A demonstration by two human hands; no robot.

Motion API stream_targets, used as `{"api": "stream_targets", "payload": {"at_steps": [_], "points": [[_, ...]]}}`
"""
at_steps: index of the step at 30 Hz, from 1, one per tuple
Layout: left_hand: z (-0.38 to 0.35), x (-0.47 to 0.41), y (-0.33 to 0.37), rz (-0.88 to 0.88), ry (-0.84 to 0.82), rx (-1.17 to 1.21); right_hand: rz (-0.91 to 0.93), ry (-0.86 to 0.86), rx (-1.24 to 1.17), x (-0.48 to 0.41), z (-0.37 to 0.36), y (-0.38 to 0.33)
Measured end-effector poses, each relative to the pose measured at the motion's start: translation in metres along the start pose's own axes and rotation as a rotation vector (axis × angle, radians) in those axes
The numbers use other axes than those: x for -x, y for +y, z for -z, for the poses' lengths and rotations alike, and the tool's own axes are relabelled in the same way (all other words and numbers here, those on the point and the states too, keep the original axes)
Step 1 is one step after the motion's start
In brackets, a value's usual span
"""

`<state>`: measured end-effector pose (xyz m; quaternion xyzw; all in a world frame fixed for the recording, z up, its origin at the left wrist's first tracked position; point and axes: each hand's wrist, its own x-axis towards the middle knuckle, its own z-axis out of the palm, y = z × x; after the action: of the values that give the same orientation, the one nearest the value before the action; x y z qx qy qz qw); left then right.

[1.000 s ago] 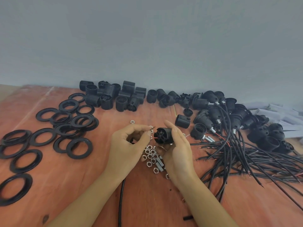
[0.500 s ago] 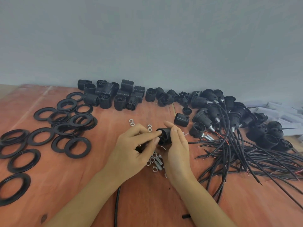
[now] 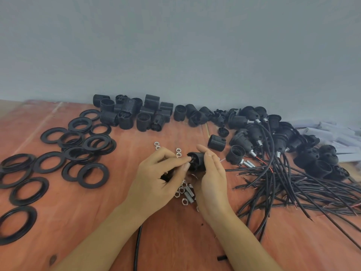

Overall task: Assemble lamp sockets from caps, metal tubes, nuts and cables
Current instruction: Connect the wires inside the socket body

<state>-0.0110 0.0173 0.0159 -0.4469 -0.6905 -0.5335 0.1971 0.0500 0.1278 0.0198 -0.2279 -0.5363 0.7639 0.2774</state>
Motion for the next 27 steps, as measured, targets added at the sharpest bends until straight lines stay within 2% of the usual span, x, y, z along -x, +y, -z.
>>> {"api": "stream_targets", "payload": {"at_steps": [2, 5, 14, 27], "points": [[-0.0003, -0.0006, -0.0017, 0.082, 0.047, 0.003, 0.043, -0.019, 0.051, -0.0003, 0.0016, -0.0002], [-0.0016, -0.0010, -0.0044, 0.093, 0.075, -0.038, 0.056, -0.006, 0.067, -0.0003, 0.0022, 0.0011], [-0.0010, -0.0009, -0.0052, 0.111, -0.058, -0.062, 0.216, 0.012, 0.213, 0.0011, 0.0007, -0.0002], [0.0004, -0.0012, -0.0066, 0.143, -0.098, -0.104, 0.306, 0.000, 0.296, 0.0013, 0.0006, 0.0033]]}}
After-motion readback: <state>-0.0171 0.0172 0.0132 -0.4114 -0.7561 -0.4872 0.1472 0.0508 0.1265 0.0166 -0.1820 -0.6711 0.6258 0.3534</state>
